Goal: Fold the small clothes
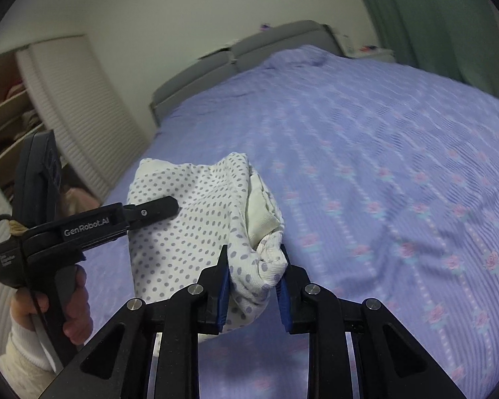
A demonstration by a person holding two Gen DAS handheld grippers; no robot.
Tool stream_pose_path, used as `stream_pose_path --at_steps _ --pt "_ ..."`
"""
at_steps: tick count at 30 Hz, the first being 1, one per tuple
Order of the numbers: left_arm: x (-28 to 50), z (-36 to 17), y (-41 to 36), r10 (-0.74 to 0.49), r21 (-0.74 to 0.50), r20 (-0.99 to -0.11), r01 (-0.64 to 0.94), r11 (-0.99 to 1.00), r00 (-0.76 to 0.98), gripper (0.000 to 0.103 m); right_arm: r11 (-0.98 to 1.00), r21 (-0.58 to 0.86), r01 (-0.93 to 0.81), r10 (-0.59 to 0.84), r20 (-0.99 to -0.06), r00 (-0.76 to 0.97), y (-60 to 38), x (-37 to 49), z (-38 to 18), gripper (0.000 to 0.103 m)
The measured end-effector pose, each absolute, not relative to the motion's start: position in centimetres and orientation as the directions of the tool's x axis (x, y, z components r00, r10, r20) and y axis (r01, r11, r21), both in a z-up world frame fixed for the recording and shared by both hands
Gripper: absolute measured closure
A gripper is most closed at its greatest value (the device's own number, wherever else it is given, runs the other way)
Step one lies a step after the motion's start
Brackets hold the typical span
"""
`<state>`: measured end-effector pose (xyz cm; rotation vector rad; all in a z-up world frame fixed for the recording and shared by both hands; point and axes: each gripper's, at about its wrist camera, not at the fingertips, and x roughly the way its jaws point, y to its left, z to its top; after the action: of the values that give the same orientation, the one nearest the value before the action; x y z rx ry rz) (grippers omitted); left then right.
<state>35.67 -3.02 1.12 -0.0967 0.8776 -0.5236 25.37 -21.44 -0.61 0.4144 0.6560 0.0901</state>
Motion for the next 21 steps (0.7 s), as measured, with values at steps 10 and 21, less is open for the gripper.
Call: stream_pose_path --at_steps 10,21 --pt "30.4 2.9 10.5 -0.356 -0.224 -0.699 0.283 0.933 0.62 0.076 0.916 0.369 -0.155 0.349 -0.548 0.76 -9.1 22.8 1.0 0.077" --pt "33.0 1.2 24.7 -0.212 -0.095 -0.759 0.218 0.971 0.615 0.076 0.897 0.355 -0.263 0.433 -0.593 0.678 6.5 25.7 -0.8 0.077"
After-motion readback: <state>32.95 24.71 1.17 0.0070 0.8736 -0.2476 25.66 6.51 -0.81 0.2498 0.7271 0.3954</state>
